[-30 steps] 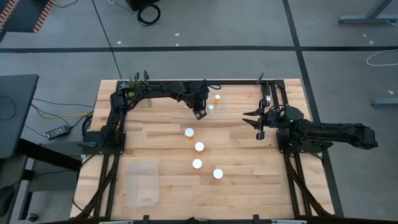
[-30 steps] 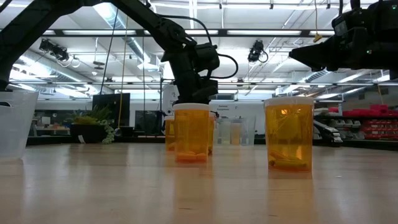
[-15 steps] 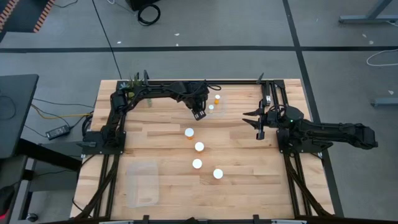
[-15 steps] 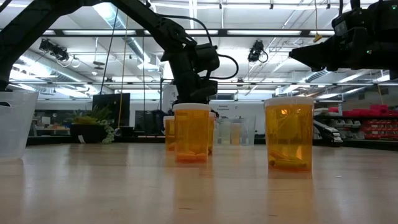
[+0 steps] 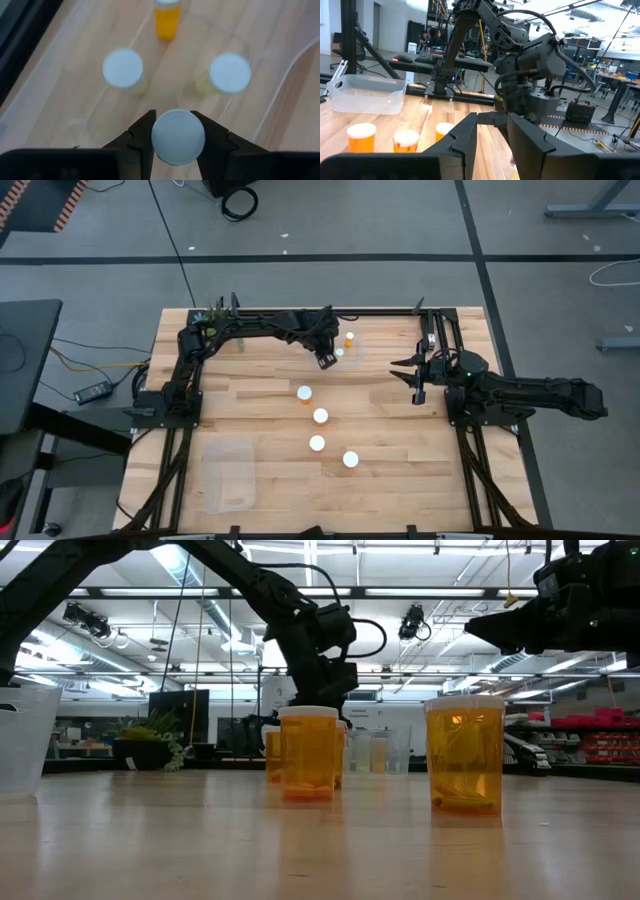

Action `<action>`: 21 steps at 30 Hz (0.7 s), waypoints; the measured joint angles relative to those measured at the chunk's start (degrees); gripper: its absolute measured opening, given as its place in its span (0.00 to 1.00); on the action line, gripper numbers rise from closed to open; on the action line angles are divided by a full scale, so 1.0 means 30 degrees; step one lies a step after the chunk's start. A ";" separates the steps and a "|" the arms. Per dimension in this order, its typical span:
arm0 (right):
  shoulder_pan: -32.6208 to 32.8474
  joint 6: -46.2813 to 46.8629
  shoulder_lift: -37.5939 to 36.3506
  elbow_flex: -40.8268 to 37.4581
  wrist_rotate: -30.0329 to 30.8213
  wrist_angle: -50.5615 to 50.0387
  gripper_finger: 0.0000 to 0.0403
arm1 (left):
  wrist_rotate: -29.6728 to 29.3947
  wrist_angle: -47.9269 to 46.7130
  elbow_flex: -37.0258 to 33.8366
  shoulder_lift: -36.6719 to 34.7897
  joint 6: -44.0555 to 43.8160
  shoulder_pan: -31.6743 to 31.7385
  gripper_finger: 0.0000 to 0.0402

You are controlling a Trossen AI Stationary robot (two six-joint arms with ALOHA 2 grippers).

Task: Pick and place medicine bottles into bin by pill shape (circle, oval)
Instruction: Put the blue capsule bottle into the top transparent bin

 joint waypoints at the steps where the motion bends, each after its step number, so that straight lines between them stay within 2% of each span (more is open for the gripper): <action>1: -0.0006 0.0000 0.0001 0.0000 0.0000 0.0000 0.29 | 0.0007 0.0305 0.0007 0.0160 0.0000 -0.0043 0.31; 5: -0.0007 0.0000 0.0000 0.0000 -0.0003 -0.0007 0.29 | -0.0025 0.0766 0.0007 0.0767 0.0000 -0.0096 0.32; 13: -0.0004 0.0000 0.0007 0.0007 -0.0007 -0.0078 0.29 | -0.0058 0.0933 0.0036 0.1207 0.0151 -0.0118 0.29; 21: 0.0000 0.0000 0.0007 0.0007 -0.0007 -0.0102 0.29 | -0.0058 0.0403 0.0073 0.1215 0.0036 -0.0166 0.35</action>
